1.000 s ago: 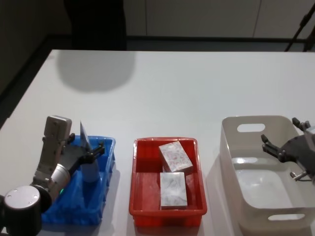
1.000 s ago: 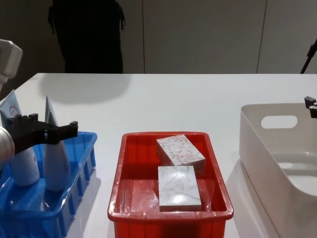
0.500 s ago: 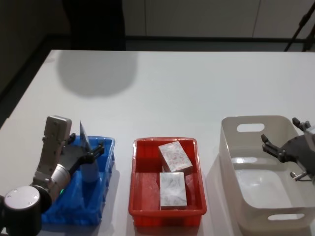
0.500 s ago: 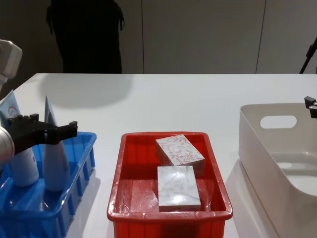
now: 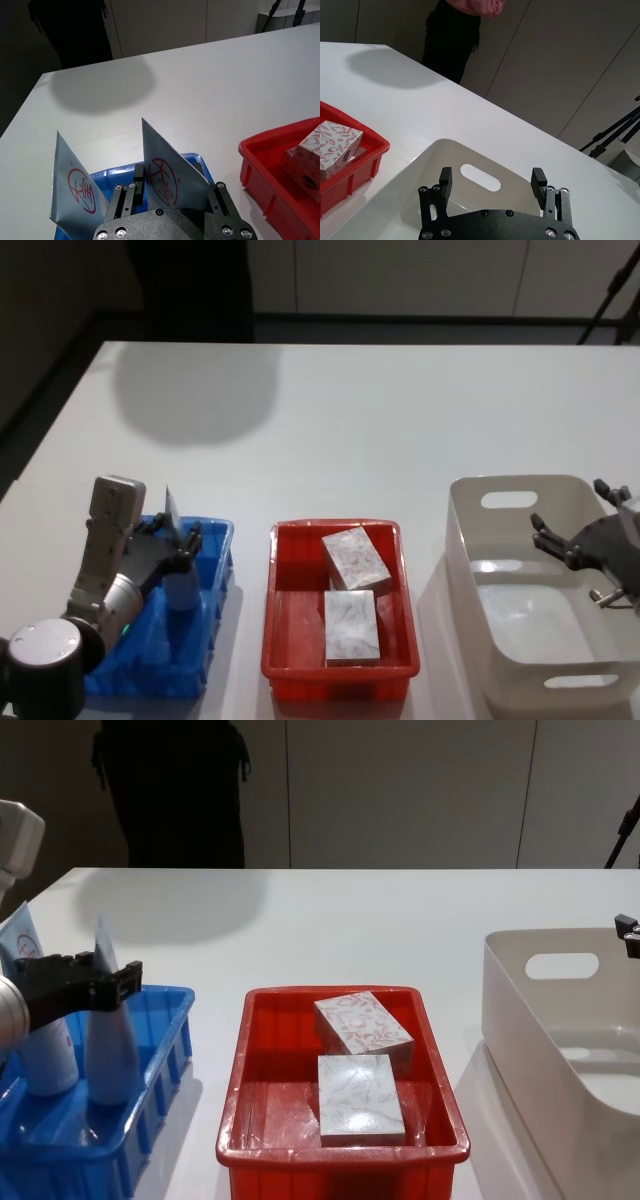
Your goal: Bimanual collaborative sorting of washing and personal care products
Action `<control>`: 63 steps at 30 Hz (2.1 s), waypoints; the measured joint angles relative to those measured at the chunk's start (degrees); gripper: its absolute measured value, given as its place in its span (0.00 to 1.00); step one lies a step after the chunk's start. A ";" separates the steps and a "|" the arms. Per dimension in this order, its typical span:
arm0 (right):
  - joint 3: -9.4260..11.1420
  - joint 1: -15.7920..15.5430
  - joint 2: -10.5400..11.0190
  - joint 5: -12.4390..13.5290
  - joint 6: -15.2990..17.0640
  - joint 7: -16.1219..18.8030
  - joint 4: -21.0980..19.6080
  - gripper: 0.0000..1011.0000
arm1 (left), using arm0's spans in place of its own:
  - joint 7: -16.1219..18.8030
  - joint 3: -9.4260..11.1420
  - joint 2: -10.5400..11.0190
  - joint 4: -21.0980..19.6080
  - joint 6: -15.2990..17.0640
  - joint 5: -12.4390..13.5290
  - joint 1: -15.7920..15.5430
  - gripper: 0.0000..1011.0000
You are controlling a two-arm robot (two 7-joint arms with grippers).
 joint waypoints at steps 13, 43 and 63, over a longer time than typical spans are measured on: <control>0.00 0.00 0.00 0.00 0.00 0.00 0.00 0.99 | 0.00 0.00 0.00 -0.04 0.00 -0.02 0.00 0.22; 0.00 0.00 0.00 0.00 0.00 0.00 0.00 0.99 | -1.22 -0.25 0.28 -0.70 -0.05 -0.28 0.60 0.19; 0.00 0.00 0.00 0.00 0.00 0.00 0.00 0.99 | -5.26 -2.13 3.15 -6.77 -0.82 -3.25 3.35 0.19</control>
